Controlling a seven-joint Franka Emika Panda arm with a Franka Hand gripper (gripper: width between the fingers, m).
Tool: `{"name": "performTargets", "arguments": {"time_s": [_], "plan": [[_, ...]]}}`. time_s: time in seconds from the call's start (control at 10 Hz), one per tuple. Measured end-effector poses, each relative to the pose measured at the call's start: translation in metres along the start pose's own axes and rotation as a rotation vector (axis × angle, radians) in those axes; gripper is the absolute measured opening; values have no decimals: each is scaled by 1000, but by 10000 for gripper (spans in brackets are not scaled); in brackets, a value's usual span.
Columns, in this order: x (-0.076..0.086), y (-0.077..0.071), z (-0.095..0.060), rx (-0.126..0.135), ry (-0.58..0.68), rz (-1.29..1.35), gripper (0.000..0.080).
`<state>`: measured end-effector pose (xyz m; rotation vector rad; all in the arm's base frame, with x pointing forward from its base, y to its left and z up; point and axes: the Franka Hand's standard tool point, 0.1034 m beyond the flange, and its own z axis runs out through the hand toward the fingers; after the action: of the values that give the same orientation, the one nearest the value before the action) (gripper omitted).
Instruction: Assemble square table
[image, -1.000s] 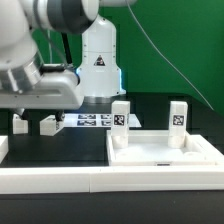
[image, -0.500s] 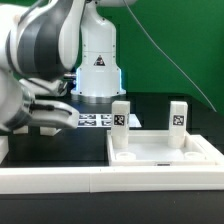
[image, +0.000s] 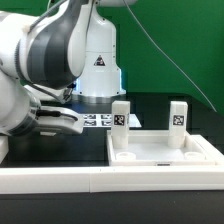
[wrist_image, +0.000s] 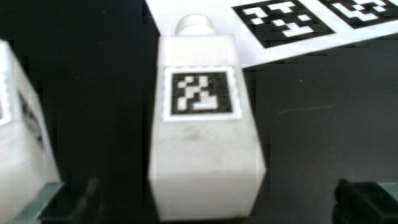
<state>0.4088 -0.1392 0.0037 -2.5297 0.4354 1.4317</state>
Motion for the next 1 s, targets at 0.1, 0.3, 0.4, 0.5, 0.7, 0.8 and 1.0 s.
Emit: {"name": "performTargets", "arguments": {"time_s": [0.1, 0.3, 0.4, 0.5, 0.7, 0.8, 1.0], "plan": [[0, 0, 3, -1, 0, 1, 649], [-1, 1, 7, 0, 1, 3, 649], [-1, 1, 7, 1, 1, 3, 649], [-1, 1, 7, 1, 1, 3, 526], [-1, 1, 6, 0, 3, 3, 288], [-1, 1, 5, 0, 5, 2, 288], [2, -3, -2, -6, 19, -6, 290]]}}
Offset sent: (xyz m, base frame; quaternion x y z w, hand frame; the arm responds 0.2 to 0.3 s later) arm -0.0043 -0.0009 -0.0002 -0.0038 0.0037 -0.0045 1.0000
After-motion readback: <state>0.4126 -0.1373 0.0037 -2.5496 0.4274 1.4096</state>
